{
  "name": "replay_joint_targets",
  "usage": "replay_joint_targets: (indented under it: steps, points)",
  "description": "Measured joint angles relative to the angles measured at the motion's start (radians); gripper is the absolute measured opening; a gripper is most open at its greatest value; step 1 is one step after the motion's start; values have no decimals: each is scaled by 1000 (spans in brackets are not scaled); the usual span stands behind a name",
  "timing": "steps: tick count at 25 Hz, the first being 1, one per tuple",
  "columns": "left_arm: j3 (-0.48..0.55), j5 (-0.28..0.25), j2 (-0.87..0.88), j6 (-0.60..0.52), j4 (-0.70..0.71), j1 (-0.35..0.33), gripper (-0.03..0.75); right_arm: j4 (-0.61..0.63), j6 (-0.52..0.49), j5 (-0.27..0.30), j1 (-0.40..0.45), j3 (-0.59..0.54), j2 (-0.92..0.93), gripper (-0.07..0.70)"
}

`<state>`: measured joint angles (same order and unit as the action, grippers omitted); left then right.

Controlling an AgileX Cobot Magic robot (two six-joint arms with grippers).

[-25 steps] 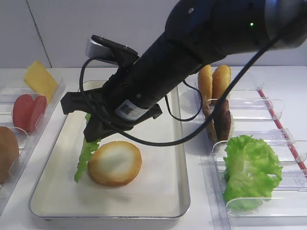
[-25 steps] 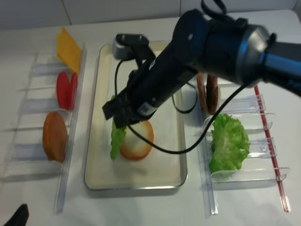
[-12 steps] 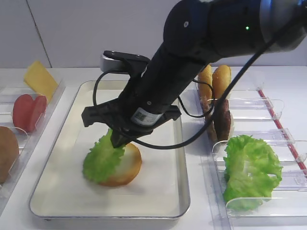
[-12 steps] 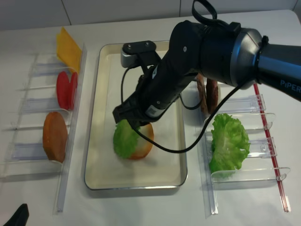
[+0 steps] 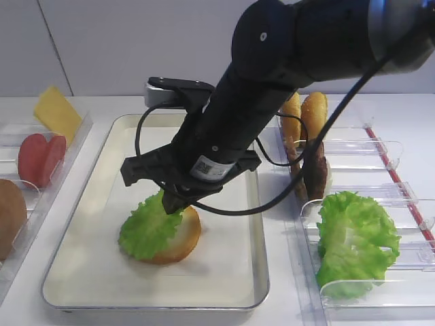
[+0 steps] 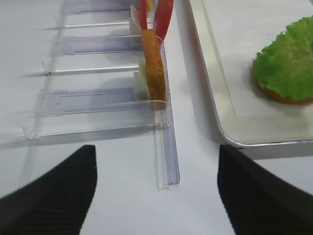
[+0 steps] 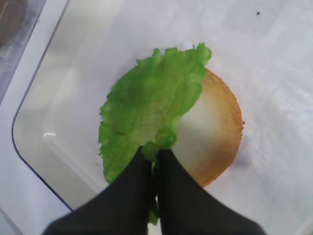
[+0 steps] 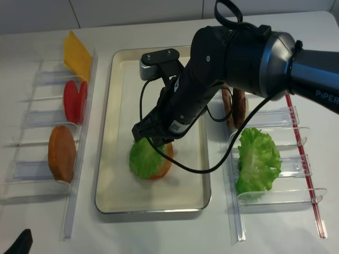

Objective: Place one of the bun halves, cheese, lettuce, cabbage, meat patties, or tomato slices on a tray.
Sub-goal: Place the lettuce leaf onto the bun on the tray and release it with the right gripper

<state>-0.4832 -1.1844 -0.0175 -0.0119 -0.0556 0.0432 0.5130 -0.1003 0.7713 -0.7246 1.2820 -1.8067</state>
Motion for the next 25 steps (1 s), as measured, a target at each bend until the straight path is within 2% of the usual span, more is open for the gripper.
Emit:
replay_joint_targets:
  steps: [2,8,10,15,20,22,25]
  points:
    - [0,0,0,0,0,0,482,15,-27,4,0,0,0,121]
    - [0,0,0,0,0,0,482,41,-55,6,0,0,0,534]
    - [0,0,0,0,0,0,482,39,-58,6,0,0,0,590]
    - [0,0,0,0,0,0,482,-7,-60,10,0,0,0,622]
    - [0,0,0,0,0,0,482,-52,-60,43,0,0,0,624]
    - [0,0,0,0,0,0,482,-94,-60,83,0,16,0,624]
    - [0,0,0,0,0,0,482,-177,-32,175,0,73,3,624]
